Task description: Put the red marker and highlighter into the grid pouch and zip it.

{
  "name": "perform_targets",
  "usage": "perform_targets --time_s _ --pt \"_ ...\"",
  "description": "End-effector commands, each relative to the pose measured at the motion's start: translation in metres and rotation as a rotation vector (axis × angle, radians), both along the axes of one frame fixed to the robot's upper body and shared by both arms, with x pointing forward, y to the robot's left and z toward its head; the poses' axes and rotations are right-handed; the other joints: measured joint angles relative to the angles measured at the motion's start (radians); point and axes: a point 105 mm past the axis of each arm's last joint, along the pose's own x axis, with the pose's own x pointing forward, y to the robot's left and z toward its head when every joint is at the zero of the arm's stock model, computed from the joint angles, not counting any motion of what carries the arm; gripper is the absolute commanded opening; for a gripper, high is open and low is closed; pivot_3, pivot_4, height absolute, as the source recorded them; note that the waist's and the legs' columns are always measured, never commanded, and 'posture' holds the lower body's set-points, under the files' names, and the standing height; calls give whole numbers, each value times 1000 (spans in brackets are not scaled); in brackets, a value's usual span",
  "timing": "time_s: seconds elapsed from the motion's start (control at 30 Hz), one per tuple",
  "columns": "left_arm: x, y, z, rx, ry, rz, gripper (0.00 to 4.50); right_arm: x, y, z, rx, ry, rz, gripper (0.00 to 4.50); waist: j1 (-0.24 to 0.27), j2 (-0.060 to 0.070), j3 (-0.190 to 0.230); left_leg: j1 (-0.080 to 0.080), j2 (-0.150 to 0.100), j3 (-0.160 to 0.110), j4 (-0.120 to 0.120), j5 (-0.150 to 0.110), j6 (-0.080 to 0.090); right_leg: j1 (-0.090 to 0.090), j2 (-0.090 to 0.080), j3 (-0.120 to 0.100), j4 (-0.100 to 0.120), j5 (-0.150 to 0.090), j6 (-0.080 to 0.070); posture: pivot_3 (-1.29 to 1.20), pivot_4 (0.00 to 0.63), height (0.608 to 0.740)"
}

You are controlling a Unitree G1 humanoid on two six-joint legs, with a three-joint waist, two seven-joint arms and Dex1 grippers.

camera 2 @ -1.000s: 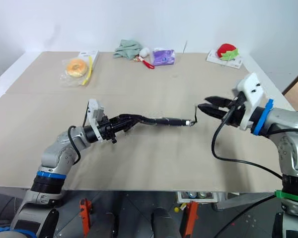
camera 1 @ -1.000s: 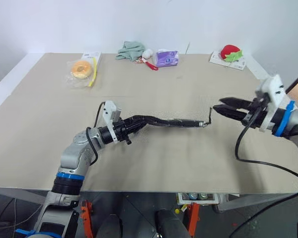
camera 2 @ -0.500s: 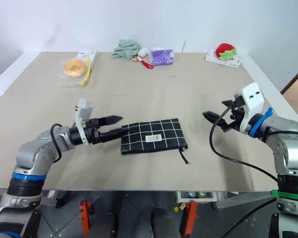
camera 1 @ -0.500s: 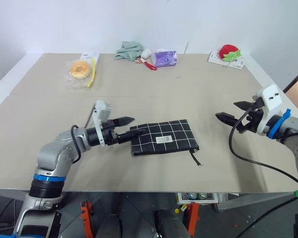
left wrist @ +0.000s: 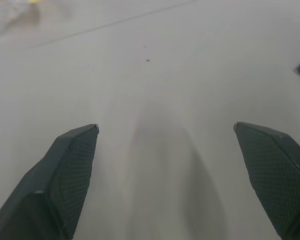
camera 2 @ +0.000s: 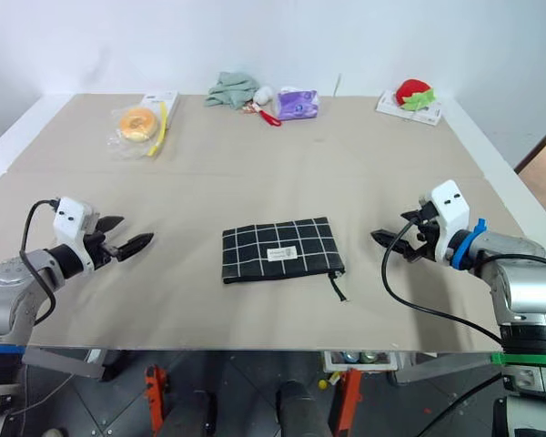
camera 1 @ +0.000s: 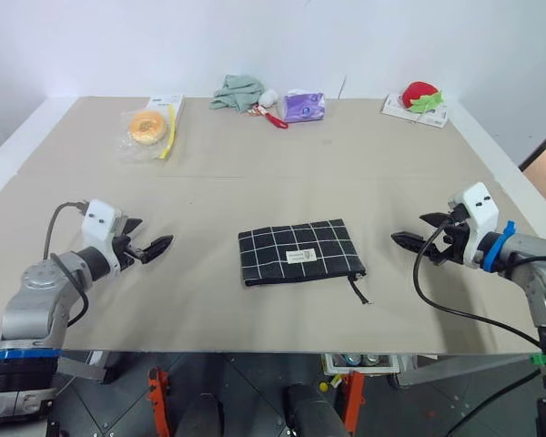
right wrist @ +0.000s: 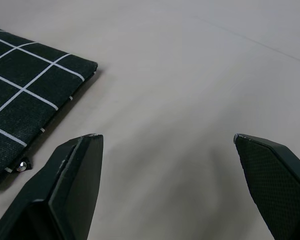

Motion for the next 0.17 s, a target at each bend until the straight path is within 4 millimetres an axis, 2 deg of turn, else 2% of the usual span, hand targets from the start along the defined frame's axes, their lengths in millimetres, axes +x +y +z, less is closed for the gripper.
perform_targets --time_s 0.03,0.17 --pt "-4 5 23 35 -83 -9 4470 7 -1 13 -13 -48 13 4500 -2 0 0 0 0 0 0 0 0 0 0 0 0 0 0 0 150 739" --pt "-4 4 23 48 -79 -20 4470 12 2 13 -14 -59 18 4500 -2 0 0 0 1 0 0 0 0 0 0 0 0 0 0 0 150 739"
